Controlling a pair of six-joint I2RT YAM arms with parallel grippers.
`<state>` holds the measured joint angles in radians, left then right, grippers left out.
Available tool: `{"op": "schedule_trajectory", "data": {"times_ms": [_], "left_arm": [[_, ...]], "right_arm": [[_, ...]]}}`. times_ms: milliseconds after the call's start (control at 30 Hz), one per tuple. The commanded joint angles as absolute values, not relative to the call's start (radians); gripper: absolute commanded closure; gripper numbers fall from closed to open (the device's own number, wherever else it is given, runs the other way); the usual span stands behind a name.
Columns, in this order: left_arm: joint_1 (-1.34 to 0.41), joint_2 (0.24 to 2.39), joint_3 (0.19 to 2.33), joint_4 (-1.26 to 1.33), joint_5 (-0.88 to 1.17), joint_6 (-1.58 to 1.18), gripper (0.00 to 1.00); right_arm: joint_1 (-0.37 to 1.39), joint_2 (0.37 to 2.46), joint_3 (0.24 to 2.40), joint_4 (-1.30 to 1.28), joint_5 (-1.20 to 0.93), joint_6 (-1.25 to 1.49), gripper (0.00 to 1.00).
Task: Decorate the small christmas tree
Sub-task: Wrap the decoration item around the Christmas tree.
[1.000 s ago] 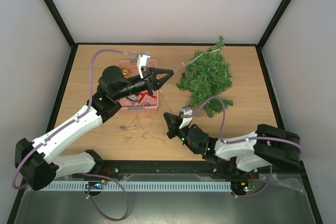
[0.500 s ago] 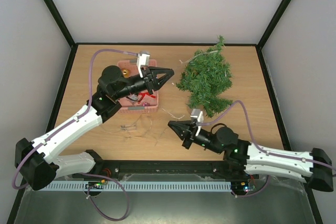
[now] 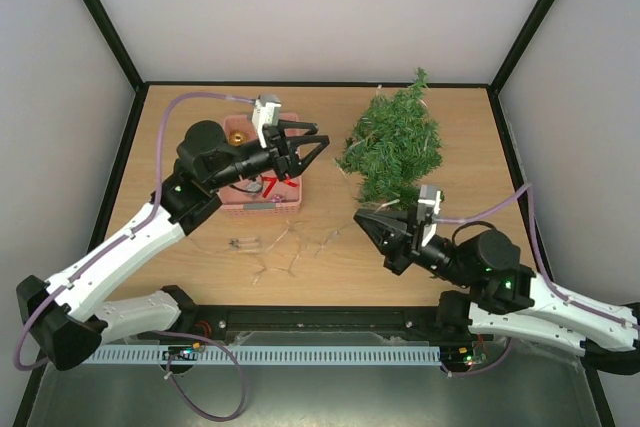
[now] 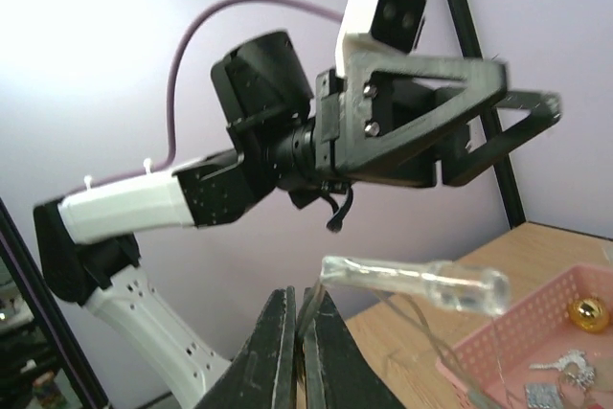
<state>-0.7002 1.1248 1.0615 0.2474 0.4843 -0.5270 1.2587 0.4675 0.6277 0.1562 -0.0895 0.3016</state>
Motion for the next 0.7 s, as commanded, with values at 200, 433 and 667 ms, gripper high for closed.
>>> {"op": "schedule_trajectory", "data": {"times_ms": [200,433,667], "left_arm": [[-0.704,1.01,1.05,0.043,0.442,-0.27,0.39],[-0.707,0.992,0.937,0.039,0.572,-0.156,0.39],[-0.763,1.042,0.836,0.136,0.61,-0.112,0.39]], "right_arm": [[1.259,0.443,0.804,0.114,0.003,0.35,0.98],[1.259,0.407,0.894,0.14,0.127,0.327,0.98],[1.259,0.432,0.943,0.158,0.178,0.288,0.98]]}}
